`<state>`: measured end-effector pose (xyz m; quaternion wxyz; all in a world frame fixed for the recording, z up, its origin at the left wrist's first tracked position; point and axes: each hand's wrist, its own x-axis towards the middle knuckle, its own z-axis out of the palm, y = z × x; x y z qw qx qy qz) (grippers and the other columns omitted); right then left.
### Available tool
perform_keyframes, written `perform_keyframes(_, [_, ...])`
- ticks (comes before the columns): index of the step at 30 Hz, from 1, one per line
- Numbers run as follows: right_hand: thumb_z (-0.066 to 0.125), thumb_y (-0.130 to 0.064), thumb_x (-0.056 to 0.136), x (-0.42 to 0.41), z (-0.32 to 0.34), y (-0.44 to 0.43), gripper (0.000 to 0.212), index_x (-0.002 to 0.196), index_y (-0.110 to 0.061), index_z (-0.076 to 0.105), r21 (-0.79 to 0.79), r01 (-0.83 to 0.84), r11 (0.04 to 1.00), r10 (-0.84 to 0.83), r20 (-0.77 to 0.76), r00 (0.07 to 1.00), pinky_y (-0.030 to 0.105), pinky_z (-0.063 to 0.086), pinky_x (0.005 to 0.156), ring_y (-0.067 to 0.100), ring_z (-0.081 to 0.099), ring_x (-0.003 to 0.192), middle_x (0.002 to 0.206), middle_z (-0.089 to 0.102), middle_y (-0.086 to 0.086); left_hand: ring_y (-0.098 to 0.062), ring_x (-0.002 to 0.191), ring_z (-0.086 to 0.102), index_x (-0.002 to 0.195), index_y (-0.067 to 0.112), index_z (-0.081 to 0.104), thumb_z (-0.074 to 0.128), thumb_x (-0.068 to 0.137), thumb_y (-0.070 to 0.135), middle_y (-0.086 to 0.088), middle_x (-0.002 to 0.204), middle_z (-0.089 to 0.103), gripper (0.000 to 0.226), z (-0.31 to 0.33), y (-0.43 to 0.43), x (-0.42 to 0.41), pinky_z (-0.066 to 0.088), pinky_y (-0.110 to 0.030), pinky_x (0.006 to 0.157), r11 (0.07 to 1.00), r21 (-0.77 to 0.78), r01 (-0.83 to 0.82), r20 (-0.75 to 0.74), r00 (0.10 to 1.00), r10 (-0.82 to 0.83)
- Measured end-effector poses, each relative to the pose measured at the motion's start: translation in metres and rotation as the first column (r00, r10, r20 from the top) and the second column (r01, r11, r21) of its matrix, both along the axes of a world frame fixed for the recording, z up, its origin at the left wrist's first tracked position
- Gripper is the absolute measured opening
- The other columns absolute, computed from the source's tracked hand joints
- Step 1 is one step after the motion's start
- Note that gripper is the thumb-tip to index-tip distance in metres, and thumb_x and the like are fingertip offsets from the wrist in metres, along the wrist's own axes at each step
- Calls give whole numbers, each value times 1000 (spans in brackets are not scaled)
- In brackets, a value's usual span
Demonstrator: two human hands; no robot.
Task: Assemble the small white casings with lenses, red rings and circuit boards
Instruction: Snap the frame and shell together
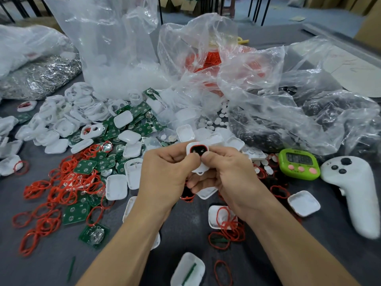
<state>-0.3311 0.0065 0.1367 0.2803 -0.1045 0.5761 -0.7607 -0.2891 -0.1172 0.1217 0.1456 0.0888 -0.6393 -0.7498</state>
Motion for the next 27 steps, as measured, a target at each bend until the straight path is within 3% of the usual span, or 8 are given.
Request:
perform_keyframes(3, [41, -1, 105, -2, 0, 1, 35, 88, -2, 71, 31, 14, 999, -15, 24, 1000, 30, 59, 54, 24, 69, 56, 67, 70, 18, -12, 41, 37, 91, 12, 82, 58, 89, -3, 2, 58, 62, 28, -1, -2, -2, 37, -21, 42, 999, -19, 40, 26, 999, -39])
perform_keyframes(6, [46, -5, 103, -5, 2, 4, 35, 84, -2, 74, 61, 15, 998, -19, 54, 998, 34, 63, 59, 28, 71, 61, 73, 71, 24, -11, 48, 38, 95, 16, 81, 58, 87, 4, 4, 61, 63, 28, 0, -3, -2, 36, -20, 47, 991, -91, 99, 45, 994, -95])
perform_keyframes(9, [45, -6, 105, -6, 4, 5, 31, 92, 2, 72, 50, 8, 999, -10, 56, 998, 33, 62, 57, 29, 71, 61, 77, 72, 25, -15, 51, 37, 99, 16, 82, 57, 86, 12, -3, 66, 62, 27, 2, -4, -2, 38, -24, 49, 992, -19, 128, 57, 990, -126])
perform_keyframes(12, [44, -7, 107, -4, 3, 4, 30, 95, -1, 71, 56, 9, 998, -10, 13, 1000, 31, 61, 56, 27, 72, 61, 77, 73, 22, -18, 51, 39, 98, 18, 83, 58, 85, 17, -6, 61, 57, 28, 3, -5, -2, 41, -25, 48, 994, 15, 109, 55, 992, -109])
perform_keyframes(18, [48, -8, 105, -4, 1, 5, 29, 94, -5, 75, 14, 2, 1000, -3, 16, 1000, 34, 63, 63, 30, 73, 66, 78, 73, 23, -18, 50, 37, 96, 21, 83, 59, 85, 17, -6, 66, 66, 27, 4, -4, -1, 37, -25, 47, 996, -19, 88, 52, 995, -87])
perform_keyframes(23, [55, -5, 80, -4, 1, 4, 25, 81, -11, 79, -32, -70, 997, 71, 38, 997, 35, 62, 64, 29, 72, 66, 77, 73, 18, -18, 46, 34, 89, 18, 84, 70, 82, 22, -9, 60, 56, 17, 3, -3, -2, 32, -22, 43, 999, -33, -13, 38, 999, 15])
perform_keyframes(27, [53, 10, 87, -6, -4, 3, 30, 87, -9, 76, 6, -91, 996, 91, -36, 995, 31, 62, 65, 24, 72, 67, 72, 72, 8, -22, 56, 39, 89, 21, 84, 71, 79, 27, -12, 62, 56, 17, 1, -3, -3, 36, -32, 51, 996, -86, -34, 48, 998, 38])
